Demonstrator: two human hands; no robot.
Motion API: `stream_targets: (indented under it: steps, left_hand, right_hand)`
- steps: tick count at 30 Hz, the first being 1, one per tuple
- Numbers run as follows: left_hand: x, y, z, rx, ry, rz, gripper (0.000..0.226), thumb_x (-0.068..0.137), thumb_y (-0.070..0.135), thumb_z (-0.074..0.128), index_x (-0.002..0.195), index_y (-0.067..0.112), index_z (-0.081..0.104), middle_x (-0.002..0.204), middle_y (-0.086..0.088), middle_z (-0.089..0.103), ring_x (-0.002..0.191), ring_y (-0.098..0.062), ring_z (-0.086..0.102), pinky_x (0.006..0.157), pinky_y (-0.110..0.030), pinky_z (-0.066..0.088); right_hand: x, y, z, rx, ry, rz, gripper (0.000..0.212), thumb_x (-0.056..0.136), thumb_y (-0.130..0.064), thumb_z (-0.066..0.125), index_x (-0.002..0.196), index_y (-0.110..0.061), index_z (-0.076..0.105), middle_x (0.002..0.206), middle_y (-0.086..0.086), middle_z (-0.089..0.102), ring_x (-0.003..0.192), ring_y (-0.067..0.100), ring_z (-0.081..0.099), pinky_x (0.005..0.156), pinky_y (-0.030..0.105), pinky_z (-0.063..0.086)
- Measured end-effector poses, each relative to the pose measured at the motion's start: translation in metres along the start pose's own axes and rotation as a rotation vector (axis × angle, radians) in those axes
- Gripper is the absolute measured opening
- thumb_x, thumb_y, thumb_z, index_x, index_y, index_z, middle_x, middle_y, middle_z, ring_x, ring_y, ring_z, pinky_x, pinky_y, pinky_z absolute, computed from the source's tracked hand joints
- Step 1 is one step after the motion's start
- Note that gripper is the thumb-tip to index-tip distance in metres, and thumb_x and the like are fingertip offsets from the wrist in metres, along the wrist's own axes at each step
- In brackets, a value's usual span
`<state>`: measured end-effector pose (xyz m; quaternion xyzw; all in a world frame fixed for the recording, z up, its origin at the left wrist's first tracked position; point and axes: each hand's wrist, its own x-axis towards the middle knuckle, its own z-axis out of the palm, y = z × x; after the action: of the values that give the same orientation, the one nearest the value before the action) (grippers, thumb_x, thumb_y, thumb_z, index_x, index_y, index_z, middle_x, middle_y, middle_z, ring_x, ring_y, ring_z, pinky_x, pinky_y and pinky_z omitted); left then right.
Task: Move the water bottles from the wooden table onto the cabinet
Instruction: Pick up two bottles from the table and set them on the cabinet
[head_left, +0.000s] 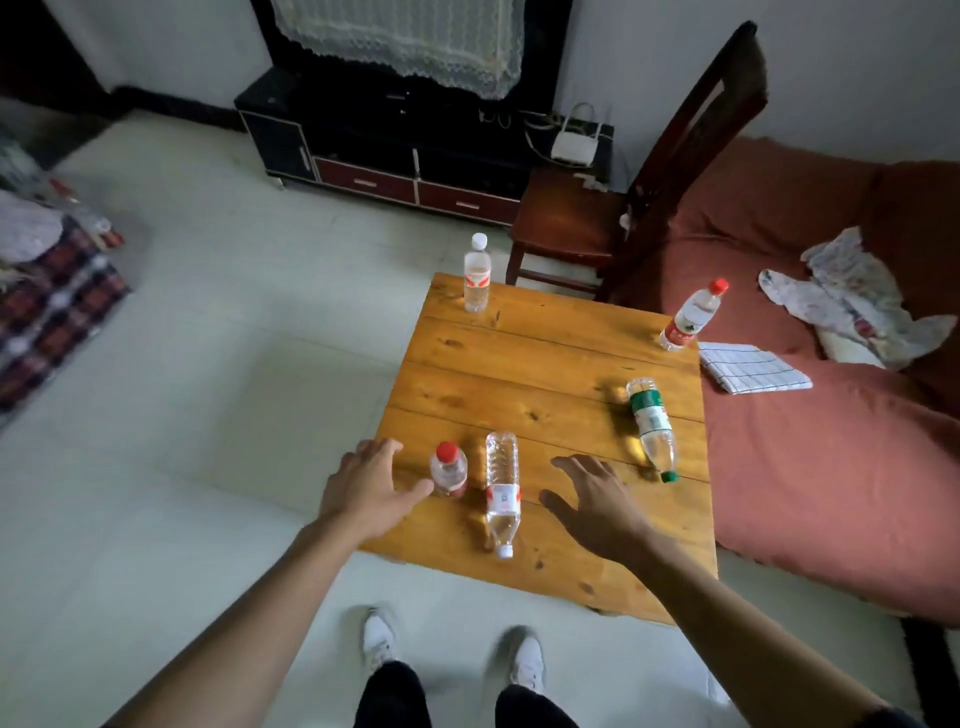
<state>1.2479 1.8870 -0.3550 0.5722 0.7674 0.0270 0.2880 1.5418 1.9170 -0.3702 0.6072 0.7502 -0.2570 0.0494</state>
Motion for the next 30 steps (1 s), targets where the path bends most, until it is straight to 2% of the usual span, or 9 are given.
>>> stream_targets:
  steps: [9, 16, 20, 30]
  left_hand:
    - [-0.020, 0.000, 0.046, 0.009, -0.093, -0.093, 0.070, 0.083, 0.062, 0.061, 0.140, 0.025, 0.044, 0.141, -0.002, 0.048, 0.128, -0.026, 0.046, 0.098, -0.040, 0.047]
    - [-0.018, -0.008, 0.077, -0.028, -0.106, -0.093, 0.068, 0.083, 0.063, 0.059, 0.138, 0.027, 0.043, 0.141, 0.002, 0.049, 0.123, -0.024, 0.050, 0.092, -0.040, 0.049]
    - [-0.008, -0.015, 0.103, -0.045, -0.121, -0.099, 0.068, 0.084, 0.063, 0.059, 0.139, 0.026, 0.042, 0.141, 0.002, 0.048, 0.121, -0.022, 0.052, 0.089, -0.039, 0.050]
    - [0.008, -0.053, 0.190, -0.051, -0.224, -0.107, 0.074, 0.086, 0.064, 0.057, 0.144, 0.025, 0.035, 0.146, 0.002, 0.044, 0.132, -0.022, 0.044, 0.104, -0.044, 0.044]
  right_hand:
    - [0.007, 0.018, 0.034, 0.001, -0.106, -0.063, 0.062, 0.096, -0.057, 0.044, 0.150, -0.028, 0.033, 0.155, 0.001, 0.038, 0.141, 0.027, 0.034, 0.109, 0.052, 0.039]
    - [0.011, 0.025, 0.060, -0.006, -0.106, -0.098, 0.063, 0.094, -0.053, 0.051, 0.150, -0.029, 0.033, 0.152, 0.000, 0.041, 0.137, 0.026, 0.039, 0.106, 0.048, 0.043]
    - [0.022, 0.025, 0.085, -0.013, -0.134, -0.083, 0.065, 0.094, -0.049, 0.056, 0.151, -0.030, 0.031, 0.155, -0.001, 0.038, 0.140, 0.024, 0.035, 0.111, 0.045, 0.038]
    - [0.040, 0.029, 0.189, -0.157, -0.329, -0.064, 0.066, 0.095, -0.051, 0.053, 0.152, -0.037, 0.022, 0.159, 0.004, 0.028, 0.143, 0.029, 0.031, 0.114, 0.048, 0.032]
